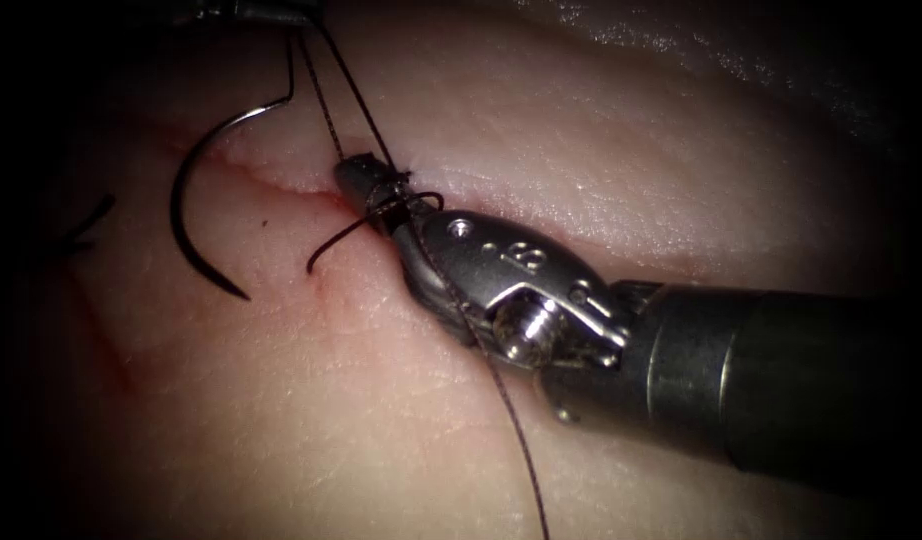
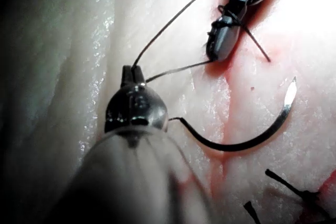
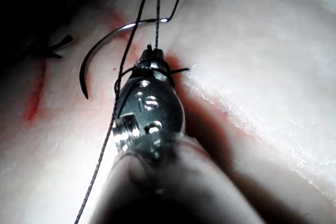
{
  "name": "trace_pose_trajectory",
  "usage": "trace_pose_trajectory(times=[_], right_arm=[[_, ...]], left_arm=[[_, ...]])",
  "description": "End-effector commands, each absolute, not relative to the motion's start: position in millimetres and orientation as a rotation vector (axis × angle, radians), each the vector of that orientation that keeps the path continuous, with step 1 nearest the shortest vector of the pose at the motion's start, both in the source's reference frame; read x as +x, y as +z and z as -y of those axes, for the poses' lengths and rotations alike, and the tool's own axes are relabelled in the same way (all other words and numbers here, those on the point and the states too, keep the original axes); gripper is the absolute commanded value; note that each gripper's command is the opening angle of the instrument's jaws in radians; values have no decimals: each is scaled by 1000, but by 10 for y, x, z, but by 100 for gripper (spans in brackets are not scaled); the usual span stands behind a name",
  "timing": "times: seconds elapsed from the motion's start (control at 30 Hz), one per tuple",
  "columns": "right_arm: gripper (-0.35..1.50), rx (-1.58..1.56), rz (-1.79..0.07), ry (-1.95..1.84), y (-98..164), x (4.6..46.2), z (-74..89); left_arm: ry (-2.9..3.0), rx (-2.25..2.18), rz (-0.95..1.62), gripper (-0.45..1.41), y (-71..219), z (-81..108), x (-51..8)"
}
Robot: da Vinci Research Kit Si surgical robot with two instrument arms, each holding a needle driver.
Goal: Wound Closure
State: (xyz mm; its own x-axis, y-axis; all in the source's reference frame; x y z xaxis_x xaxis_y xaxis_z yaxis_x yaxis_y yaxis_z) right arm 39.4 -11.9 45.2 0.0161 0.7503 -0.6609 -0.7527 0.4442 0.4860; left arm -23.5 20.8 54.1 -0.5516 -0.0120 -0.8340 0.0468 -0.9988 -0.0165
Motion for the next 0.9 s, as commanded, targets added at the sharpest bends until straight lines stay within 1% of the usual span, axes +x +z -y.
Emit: trace_pose_trajectory(times=[0.03, 0.33, 0.6, 0.9], right_arm=[[-35, 1, -1026, 1159, 455, 403, 121], [-35, 46, -1009, 1138, 451, 411, 138], [-35, 71, -1000, 1121, 442, 414, 150], [-35, 96, -985, 1112, 428, 392, 161]], left_arm=[[-2746, 1486, -46, -45, 545, -216, -245], [-2865, 1445, 33, -45, 549, -261, -270], [-2961, 1445, 109, -45, 542, -288, -278], [-3014, 1412, 189, -45, 533, -316, -277]])
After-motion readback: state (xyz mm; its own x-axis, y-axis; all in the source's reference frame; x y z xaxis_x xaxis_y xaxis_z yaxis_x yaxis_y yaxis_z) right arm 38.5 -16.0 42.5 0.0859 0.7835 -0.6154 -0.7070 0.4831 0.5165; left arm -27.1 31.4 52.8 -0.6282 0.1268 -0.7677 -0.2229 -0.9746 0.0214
